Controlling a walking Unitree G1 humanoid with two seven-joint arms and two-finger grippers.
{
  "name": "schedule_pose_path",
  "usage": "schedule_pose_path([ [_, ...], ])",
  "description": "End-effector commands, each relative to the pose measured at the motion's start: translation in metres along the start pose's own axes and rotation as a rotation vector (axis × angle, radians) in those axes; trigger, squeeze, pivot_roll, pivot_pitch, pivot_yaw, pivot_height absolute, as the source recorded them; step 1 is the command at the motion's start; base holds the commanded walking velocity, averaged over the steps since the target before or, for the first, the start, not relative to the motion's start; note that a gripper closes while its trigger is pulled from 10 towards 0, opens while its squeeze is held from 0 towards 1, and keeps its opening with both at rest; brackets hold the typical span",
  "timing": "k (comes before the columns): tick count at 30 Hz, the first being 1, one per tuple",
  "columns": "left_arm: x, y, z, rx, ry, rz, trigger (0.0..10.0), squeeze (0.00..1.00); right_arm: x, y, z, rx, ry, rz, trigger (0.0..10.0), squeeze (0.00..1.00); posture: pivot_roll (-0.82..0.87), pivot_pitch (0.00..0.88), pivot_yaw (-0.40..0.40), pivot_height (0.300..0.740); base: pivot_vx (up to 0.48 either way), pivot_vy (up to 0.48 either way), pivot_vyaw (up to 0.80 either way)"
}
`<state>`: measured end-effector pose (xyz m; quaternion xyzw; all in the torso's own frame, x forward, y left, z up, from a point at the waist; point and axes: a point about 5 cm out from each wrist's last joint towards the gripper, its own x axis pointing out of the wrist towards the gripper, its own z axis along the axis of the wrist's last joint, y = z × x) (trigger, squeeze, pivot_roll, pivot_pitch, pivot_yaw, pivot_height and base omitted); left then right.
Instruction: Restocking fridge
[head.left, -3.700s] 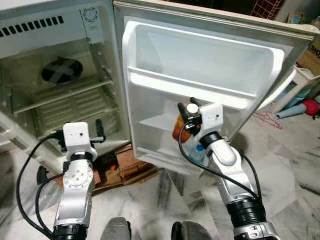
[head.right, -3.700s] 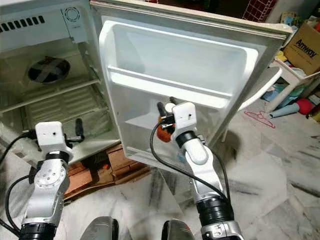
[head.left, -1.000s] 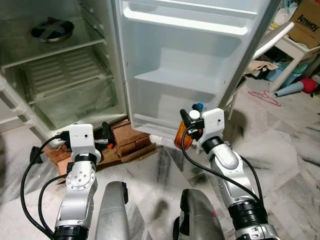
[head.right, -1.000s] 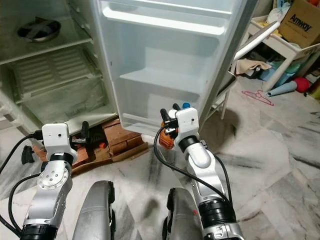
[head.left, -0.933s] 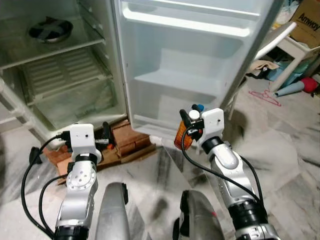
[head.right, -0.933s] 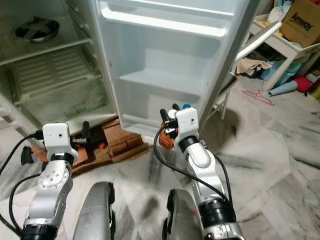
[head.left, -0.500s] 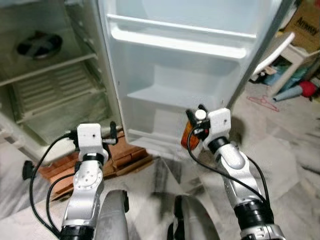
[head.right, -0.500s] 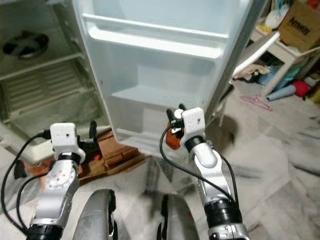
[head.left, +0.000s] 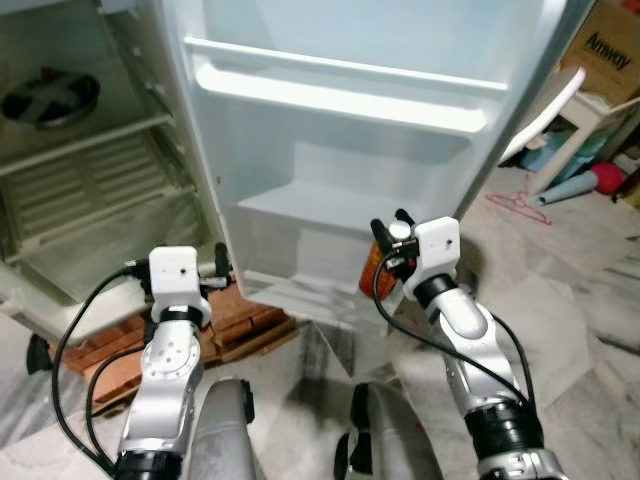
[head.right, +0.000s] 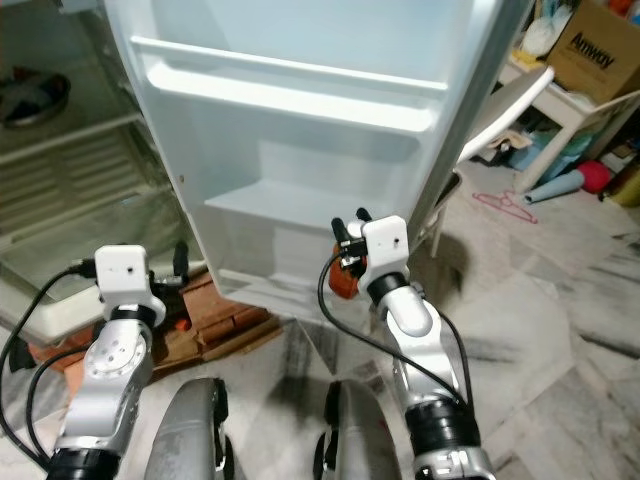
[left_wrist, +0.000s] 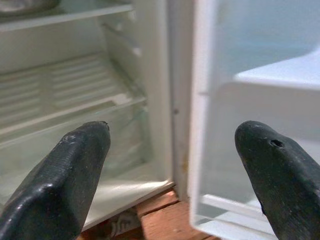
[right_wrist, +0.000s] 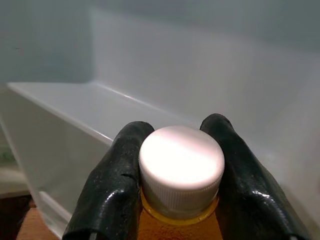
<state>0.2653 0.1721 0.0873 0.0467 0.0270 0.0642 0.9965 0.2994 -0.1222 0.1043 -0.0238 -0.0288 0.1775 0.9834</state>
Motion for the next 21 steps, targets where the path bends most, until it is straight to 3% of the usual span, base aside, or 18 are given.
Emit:
schedule_pose_path([
  [1, -0.0013, 0.0054, -0.002, 0.014, 0.011, 0.014, 10.0, 0.0, 0.0038, 0.0069, 0.0073, -0.003, -0.036, 0.024, 10.0, 0.0, 0.07, 0.12, -0.036, 0.626, 0.375, 0.244, 0.0],
  [9, -0.0015, 0.0041, -0.0021, 0.011, 0.014, 0.012, 10.0, 0.0, 0.0031, 0.0067, 0.0068, -0.003, -0.035, 0.026, 10.0, 0.0, 0.07, 0.122, -0.036, 0.626, 0.352, 0.23, 0.0],
  [21, -0.001, 0.0021, -0.0032, 0.011, 0.024, 0.015, 10.0, 0.0, 0.0037, 0.005, 0.007, -0.024, -0.036, 0.013, 10.0, 0.0, 0.06, 0.124, -0.04, 0.626, 0.02, 0.0, 0.0],
])
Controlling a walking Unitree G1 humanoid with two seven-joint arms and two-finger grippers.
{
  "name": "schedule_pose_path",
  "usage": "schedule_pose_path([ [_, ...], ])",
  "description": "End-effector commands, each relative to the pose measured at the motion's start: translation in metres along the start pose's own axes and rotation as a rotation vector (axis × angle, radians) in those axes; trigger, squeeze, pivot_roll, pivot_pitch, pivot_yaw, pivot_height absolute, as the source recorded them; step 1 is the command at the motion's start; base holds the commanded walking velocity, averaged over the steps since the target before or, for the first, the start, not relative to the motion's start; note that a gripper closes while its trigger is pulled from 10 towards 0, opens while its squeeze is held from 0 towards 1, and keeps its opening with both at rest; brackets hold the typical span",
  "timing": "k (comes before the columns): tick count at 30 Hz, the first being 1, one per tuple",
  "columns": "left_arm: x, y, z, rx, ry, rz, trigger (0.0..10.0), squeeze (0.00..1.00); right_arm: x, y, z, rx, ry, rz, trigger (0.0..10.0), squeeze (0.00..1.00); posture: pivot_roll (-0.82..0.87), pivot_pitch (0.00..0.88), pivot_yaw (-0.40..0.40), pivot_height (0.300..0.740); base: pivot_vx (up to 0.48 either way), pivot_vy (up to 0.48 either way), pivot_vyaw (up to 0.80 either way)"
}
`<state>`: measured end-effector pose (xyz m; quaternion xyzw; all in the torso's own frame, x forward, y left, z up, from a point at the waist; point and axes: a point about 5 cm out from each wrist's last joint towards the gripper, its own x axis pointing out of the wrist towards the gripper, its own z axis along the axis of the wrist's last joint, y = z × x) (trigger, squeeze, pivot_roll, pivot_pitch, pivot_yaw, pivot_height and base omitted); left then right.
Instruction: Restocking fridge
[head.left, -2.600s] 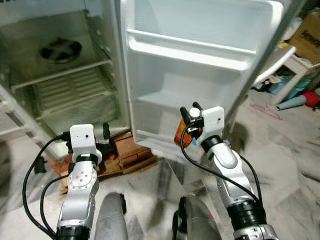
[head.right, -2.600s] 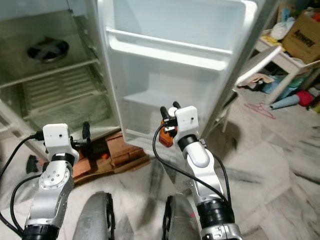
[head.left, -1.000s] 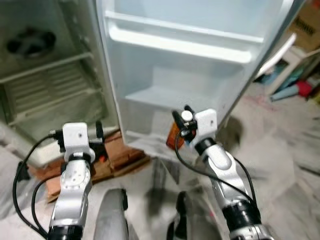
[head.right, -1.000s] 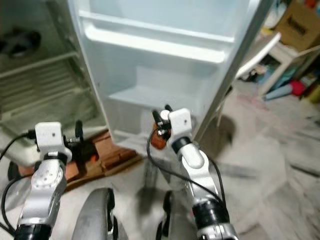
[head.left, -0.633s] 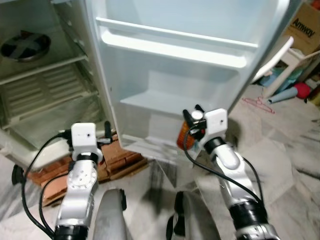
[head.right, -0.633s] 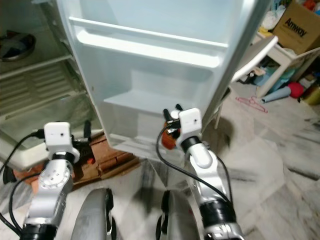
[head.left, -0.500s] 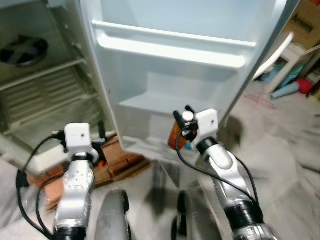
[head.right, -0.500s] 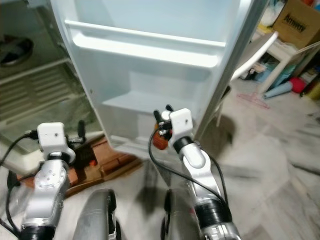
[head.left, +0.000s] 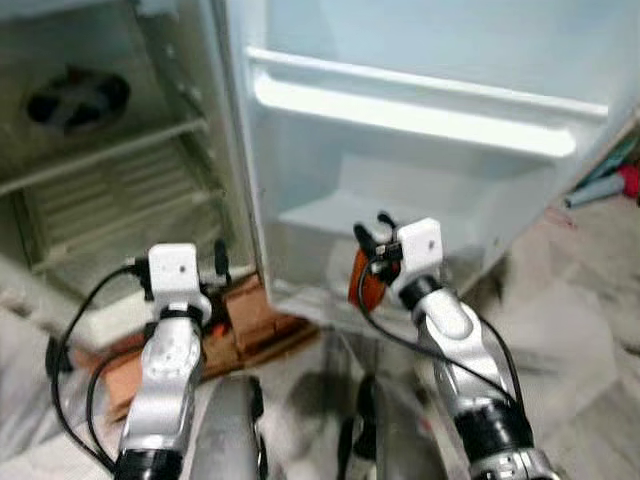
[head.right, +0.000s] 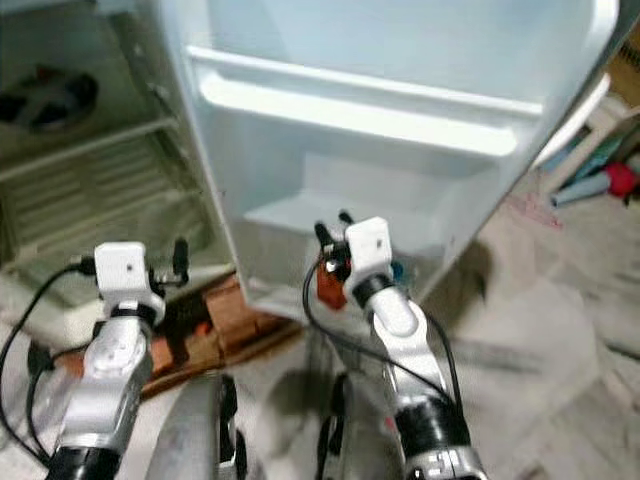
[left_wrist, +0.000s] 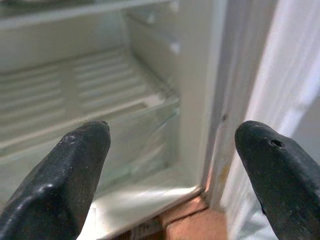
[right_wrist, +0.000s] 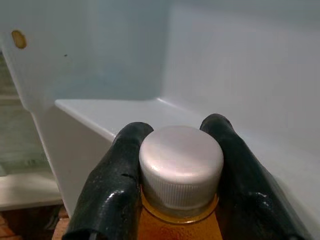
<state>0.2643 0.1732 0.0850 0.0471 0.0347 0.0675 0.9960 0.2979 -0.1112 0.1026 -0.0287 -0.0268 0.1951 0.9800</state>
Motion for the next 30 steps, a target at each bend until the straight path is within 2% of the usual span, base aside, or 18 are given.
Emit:
schedule_pose_path([
  [1, 0.0, 0.001, -0.001, 0.01, 0.01, 0.008, 10.0, 0.0, 0.001, -0.007, 0.008, -0.019, -0.039, -0.027, 10.0, 0.0, 0.07, 0.124, -0.041, 0.626, 0.0, 0.0, 0.0],
  [6, 0.0, 0.001, -0.001, 0.014, 0.012, 0.007, 10.0, 0.0, 0.003, -0.01, 0.008, -0.04, -0.036, -0.048, 10.0, 0.0, 0.07, 0.125, -0.04, 0.626, 0.0, 0.0, 0.0],
  [19, 0.0, 0.001, 0.0, 0.024, 0.013, 0.006, 10.0, 0.0, 0.006, -0.011, 0.008, -0.045, -0.039, -0.061, 10.0, 0.0, 0.07, 0.128, -0.039, 0.563, 0.0, 0.0, 0.0],
  [30, 0.0, -0.002, 0.006, 0.078, -0.03, 0.008, 10.0, 0.0, 0.019, -0.014, 0.017, -0.065, -0.073, -0.05, 10.0, 0.0, 0.07, 0.135, -0.036, 0.563, 0.0, 0.0, 0.0],
])
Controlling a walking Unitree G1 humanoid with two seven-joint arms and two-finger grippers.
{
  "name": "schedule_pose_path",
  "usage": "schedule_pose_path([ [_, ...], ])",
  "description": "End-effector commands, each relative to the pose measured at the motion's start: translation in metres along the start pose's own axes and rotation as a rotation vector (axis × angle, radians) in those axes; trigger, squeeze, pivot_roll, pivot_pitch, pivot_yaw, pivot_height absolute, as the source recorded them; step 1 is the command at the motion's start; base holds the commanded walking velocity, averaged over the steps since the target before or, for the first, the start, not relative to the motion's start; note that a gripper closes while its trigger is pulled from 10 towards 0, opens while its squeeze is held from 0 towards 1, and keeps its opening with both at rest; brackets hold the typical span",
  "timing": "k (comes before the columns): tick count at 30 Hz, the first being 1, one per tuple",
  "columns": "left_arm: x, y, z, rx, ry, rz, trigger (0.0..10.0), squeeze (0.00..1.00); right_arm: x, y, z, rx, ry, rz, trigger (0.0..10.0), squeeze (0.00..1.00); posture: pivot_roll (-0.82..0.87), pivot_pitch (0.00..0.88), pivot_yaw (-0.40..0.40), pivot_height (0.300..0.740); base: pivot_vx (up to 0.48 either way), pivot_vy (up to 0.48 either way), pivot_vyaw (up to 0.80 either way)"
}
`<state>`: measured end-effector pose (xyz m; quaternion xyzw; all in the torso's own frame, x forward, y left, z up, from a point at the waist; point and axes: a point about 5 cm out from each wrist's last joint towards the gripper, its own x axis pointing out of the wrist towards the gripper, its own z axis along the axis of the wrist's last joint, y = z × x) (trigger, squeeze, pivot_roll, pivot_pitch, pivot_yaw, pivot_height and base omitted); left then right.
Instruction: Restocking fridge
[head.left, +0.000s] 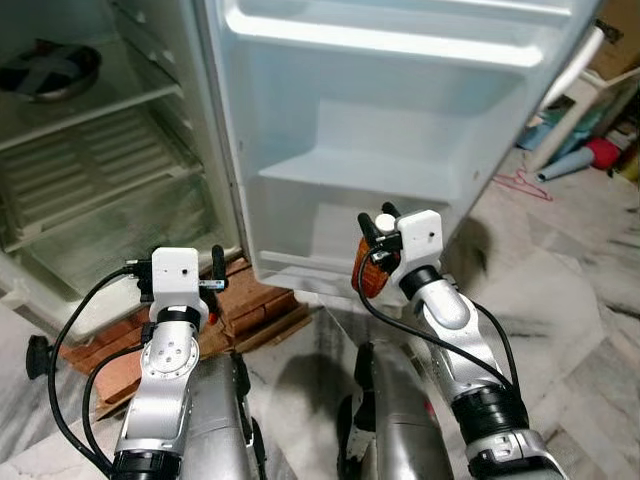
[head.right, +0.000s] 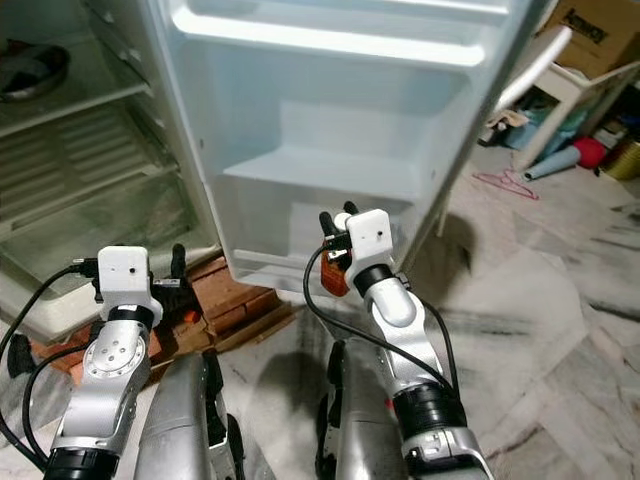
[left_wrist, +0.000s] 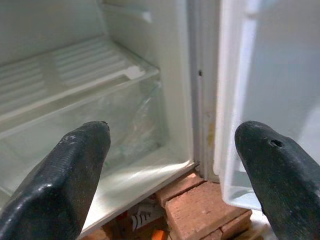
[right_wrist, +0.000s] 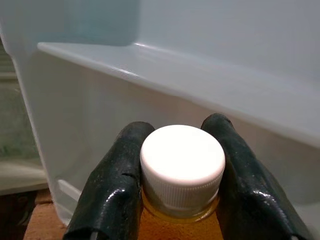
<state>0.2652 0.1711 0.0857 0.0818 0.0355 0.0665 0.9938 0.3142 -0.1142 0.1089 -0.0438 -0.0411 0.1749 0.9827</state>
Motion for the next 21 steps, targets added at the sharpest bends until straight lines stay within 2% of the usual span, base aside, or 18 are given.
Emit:
schedule_pose_path([
  [1, -0.001, 0.001, 0.006, 0.013, -0.028, 0.012, 10.0, 0.0, 0.006, -0.005, 0.013, -0.033, -0.055, -0.009, 10.0, 0.0, 0.07, 0.135, -0.036, 0.563, 0.0, 0.0, 0.0],
  [9, -0.003, 0.004, 0.007, 0.024, -0.038, 0.022, 10.0, 0.0, 0.025, -0.002, 0.03, -0.122, -0.125, 0.022, 10.0, 0.0, 0.09, 0.143, -0.043, 0.563, 0.0, 0.0, 0.0],
  [12, -0.004, 0.005, 0.006, 0.03, -0.035, 0.029, 10.0, 0.0, 0.028, -0.001, 0.032, -0.123, -0.135, 0.028, 10.0, 0.0, 0.09, 0.148, -0.045, 0.563, 0.0, 0.0, 0.0],
  [17, -0.005, 0.006, 0.005, 0.031, -0.028, 0.037, 10.0, 0.0, 0.027, 0.001, 0.031, -0.112, -0.137, 0.053, 10.0, 0.0, 0.09, 0.154, -0.046, 0.563, 0.0, -0.35, 0.0],
  [21, -0.006, 0.004, 0.004, 0.017, -0.018, 0.032, 10.0, 0.0, 0.025, 0.004, 0.028, -0.109, -0.14, 0.07, 10.0, 0.0, 0.08, 0.159, -0.044, 0.563, 0.0, 0.0, 0.0],
])
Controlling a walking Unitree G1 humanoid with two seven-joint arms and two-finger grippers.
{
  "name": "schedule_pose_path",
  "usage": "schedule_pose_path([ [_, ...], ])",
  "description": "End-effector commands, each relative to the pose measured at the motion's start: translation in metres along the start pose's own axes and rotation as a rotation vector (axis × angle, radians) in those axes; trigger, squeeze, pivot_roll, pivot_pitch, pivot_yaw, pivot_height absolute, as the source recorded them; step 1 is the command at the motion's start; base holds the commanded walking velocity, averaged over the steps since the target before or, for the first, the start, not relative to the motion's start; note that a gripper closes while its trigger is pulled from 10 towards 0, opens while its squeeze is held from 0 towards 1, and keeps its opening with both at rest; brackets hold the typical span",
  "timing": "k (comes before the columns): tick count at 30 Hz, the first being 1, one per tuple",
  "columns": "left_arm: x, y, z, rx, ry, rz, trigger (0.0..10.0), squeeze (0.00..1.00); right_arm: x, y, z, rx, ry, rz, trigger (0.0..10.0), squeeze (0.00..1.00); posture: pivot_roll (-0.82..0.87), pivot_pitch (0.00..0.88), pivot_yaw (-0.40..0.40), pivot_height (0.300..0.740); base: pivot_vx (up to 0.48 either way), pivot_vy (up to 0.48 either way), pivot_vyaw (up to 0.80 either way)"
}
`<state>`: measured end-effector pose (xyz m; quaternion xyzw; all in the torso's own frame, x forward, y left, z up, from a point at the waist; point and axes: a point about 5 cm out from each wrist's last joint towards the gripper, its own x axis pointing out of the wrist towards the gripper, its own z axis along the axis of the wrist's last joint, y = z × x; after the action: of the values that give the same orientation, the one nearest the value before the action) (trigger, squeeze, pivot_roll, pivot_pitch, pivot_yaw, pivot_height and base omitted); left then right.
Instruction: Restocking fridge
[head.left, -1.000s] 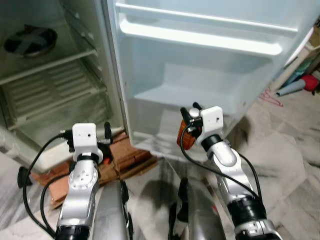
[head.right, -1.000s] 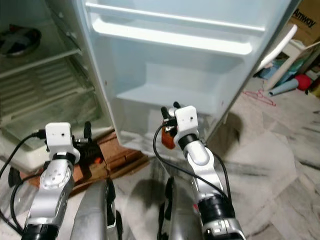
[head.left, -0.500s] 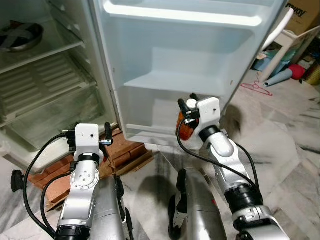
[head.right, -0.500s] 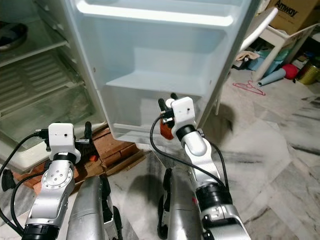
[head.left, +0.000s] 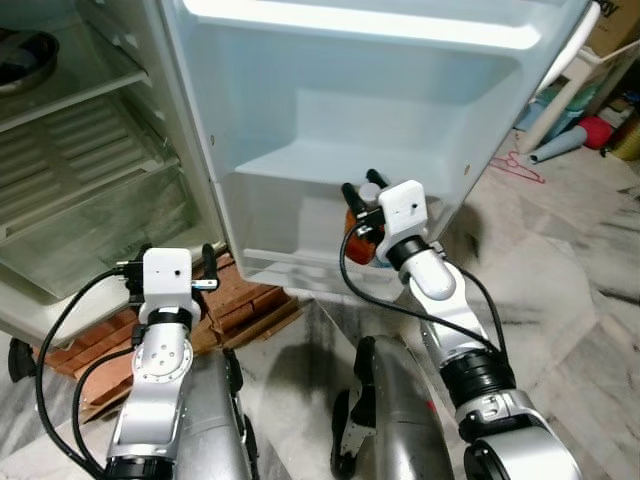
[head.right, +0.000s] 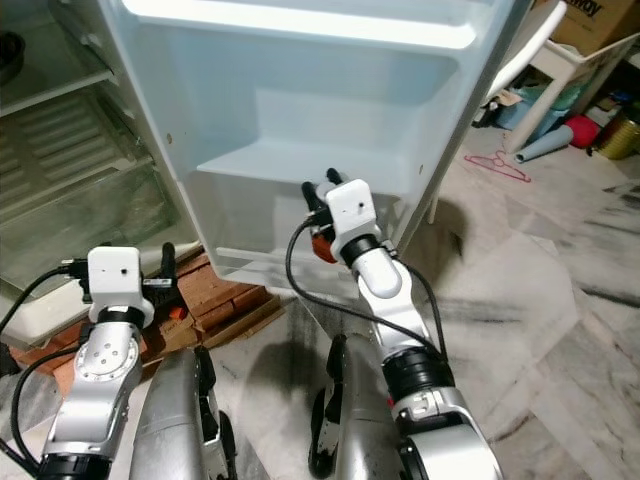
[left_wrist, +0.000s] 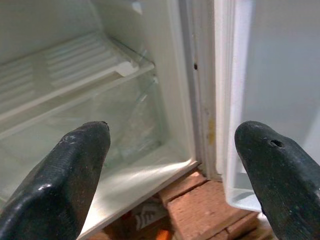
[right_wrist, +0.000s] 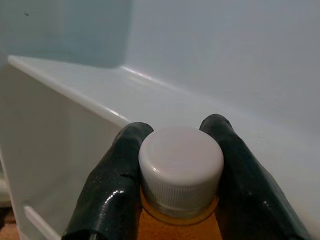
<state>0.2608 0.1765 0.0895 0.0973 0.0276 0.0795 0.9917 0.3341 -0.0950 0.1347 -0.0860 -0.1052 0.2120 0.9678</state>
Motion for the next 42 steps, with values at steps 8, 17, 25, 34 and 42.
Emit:
schedule_pose_path([
  [8, -0.002, -0.002, 0.003, -0.024, -0.002, 0.009, 10.0, 0.0, 0.0, -0.002, 0.002, 0.029, -0.034, 0.021, 10.0, 0.0, 0.08, 0.167, -0.045, 0.563, 0.0, 0.0, 0.0],
  [17, -0.004, 0.007, 0.011, -0.004, -0.022, 0.043, 10.0, 0.0, 0.012, 0.007, 0.004, 0.004, -0.054, 0.064, 10.0, 0.0, 0.13, 0.219, -0.06, 0.563, 0.0, 0.0, 0.0],
  [25, -0.018, 0.018, 0.013, 0.01, -0.017, 0.083, 10.0, 0.0, 0.04, 0.017, 0.019, -0.081, -0.098, 0.067, 10.0, 0.0, 0.17, 0.273, -0.086, 0.563, 0.0, 0.0, 0.0],
  [34, -0.027, 0.02, 0.016, 0.012, -0.007, 0.092, 10.0, 0.0, 0.051, 0.034, 0.018, -0.247, -0.078, 0.14, 10.0, 0.0, 0.21, 0.311, -0.115, 0.563, 0.0, 0.0, 0.0],
  [42, -0.042, 0.027, 0.018, 0.02, 0.01, 0.117, 10.0, 0.0, 0.037, 0.037, -0.011, -0.383, 0.046, 0.233, 10.0, 0.0, 0.24, 0.354, -0.128, 0.563, 0.0, 0.0, 0.0],
])
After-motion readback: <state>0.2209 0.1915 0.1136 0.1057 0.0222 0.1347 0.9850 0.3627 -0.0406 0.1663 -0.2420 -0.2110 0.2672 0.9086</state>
